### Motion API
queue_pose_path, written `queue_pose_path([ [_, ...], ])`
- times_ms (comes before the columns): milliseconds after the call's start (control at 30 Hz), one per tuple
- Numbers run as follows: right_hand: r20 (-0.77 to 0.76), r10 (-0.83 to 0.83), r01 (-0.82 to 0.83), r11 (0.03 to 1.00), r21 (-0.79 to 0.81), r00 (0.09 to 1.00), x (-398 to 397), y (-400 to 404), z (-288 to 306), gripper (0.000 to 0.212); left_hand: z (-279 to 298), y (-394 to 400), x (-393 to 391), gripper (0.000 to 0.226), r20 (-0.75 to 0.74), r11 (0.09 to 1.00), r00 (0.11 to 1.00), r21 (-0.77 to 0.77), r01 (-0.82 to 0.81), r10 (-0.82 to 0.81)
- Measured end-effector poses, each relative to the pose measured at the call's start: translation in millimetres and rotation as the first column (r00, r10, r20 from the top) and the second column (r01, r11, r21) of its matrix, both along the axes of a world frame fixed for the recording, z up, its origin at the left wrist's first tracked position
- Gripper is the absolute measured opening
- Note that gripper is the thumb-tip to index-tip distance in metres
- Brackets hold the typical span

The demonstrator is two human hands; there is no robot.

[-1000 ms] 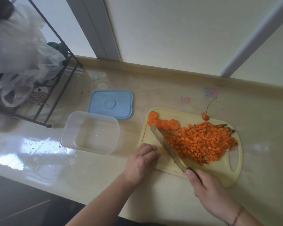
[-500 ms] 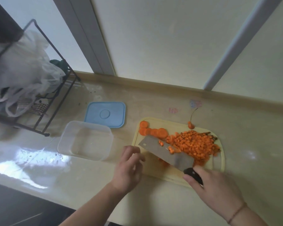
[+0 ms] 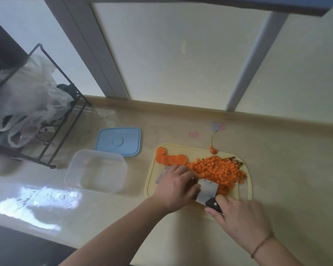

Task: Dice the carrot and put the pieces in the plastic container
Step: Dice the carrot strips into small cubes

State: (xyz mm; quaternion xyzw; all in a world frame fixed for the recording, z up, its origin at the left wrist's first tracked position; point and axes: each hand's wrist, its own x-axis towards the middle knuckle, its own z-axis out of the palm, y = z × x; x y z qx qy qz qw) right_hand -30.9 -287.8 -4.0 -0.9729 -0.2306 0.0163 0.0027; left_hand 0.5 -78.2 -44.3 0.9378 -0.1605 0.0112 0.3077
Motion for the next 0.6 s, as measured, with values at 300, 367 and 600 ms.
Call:
queue_pose_path([
  [300,-0.069,0.002,-0.006,0.999,-0.053,0.998,-0.5,-3.1,8.7,0.049,-0.8,-9.2,-0.8,0.024,-0.009,0.998,0.998,-0.021,-0.061,0.061],
  [367,-0.036,0.022,-0.023,1.000,-0.020,0.999,-0.1,-3.2,11.4,0.049,-1.4,-8.8,-0.6,0.018,-0.028,0.997,0.998,-0.047,-0.063,0.061],
  [600,-0.013,0.027,-0.027,0.999,0.030,1.000,-9.0,-17.6,-7.2,0.053,3.9,-2.3,5.6,0.021,-0.147,0.991,0.989,-0.133,0.015,-0.035],
])
